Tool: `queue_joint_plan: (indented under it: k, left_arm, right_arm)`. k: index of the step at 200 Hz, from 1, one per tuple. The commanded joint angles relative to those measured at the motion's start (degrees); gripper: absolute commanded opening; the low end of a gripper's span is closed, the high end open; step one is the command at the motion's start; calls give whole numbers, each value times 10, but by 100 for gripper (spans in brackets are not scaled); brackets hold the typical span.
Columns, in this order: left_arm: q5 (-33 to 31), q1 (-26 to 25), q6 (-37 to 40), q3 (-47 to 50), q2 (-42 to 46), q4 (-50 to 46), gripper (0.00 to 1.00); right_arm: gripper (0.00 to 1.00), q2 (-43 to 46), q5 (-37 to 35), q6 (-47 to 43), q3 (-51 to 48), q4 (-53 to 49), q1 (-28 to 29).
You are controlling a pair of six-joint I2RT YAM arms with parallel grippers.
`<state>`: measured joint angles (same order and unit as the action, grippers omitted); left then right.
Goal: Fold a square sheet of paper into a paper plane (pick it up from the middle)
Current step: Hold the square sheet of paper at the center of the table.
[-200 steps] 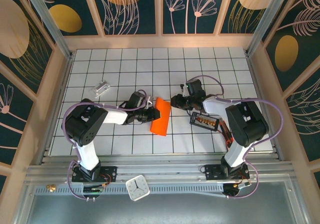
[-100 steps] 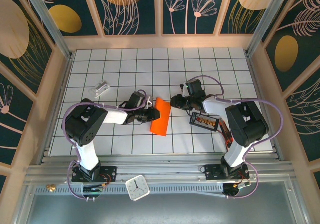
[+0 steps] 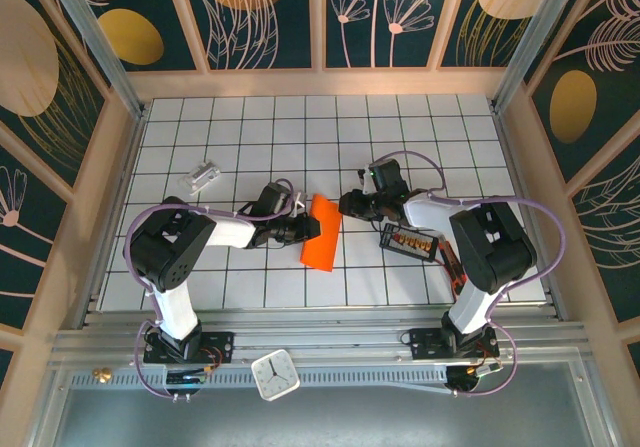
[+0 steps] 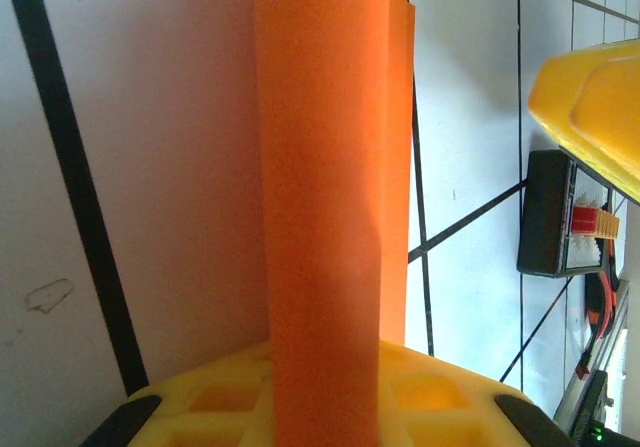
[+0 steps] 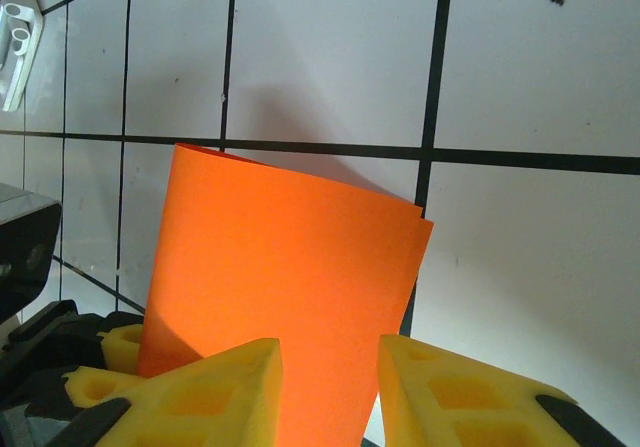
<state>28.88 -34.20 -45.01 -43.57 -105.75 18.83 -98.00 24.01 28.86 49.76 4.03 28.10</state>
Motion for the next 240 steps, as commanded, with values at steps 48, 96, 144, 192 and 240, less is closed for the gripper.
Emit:
queue_joint_plan:
  k: [48,96,144,192,240]
  left_arm:
    - [-150,0,47,32,-110,-123,23]
    - [-157,1,55,32,-114,-134,23]
    - [-162,1,59,31,-115,-137,23]
    - [-161,0,66,31,-119,-141,23]
    - [-165,0,80,25,-125,-157,25]
  right_arm:
    - [31,-11,-27,-10,14,-12,-2]
    - [31,-35,-5,0,24,0,-4]
    - [31,-71,-2,4,43,9,-2]
    - [31,-95,-3,4,50,14,-2]
    - [31,-109,1,6,58,19,-2]
